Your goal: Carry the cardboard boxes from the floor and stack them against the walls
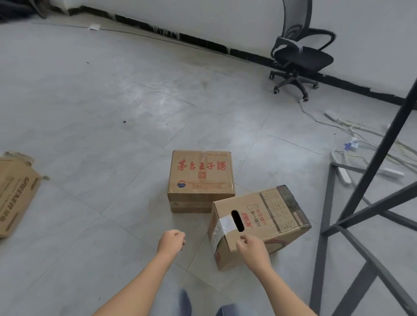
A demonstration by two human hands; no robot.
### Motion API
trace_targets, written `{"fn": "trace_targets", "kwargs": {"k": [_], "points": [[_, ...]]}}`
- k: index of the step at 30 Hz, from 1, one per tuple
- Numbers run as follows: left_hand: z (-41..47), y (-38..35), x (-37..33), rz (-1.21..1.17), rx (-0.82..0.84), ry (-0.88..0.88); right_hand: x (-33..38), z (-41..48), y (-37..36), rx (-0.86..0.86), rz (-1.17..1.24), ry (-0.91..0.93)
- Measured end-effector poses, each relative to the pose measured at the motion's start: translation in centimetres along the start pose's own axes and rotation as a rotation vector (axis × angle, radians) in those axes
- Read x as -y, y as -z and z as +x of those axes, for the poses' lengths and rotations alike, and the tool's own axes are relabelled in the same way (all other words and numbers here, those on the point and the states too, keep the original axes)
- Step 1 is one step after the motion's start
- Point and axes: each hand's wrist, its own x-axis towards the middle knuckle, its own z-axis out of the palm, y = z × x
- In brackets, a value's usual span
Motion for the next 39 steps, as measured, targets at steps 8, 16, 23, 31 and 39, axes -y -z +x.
{"fn": "trace_targets", "kwargs": {"k": [8,16,23,31,39], "points": [[12.1,-9.7,4.9,-0.094,0.099,0.204,-4.8,14.0,-6.4,0.072,-0.090,0.037],[15.8,-12.6,6.6,-0.210,0.114,0.321,-5.7,17.7,-11.2,0.007,-0.479,-0.015],[12.5,-7.8,3.2,-0.193,0.070,0.309,-3.3,14.5,-5.3,0.050,-0.160,-0.121],[4.6,0.6,-3.2,-0.107,0.020,0.229,4.9,5.0,3.6,0.060,0.267,-0.102],[-1.5,12.4,-5.9,-0.012,-0.321,0.284,12.4,-2.7,15.2,0.151,0.734,-0.019]]}}
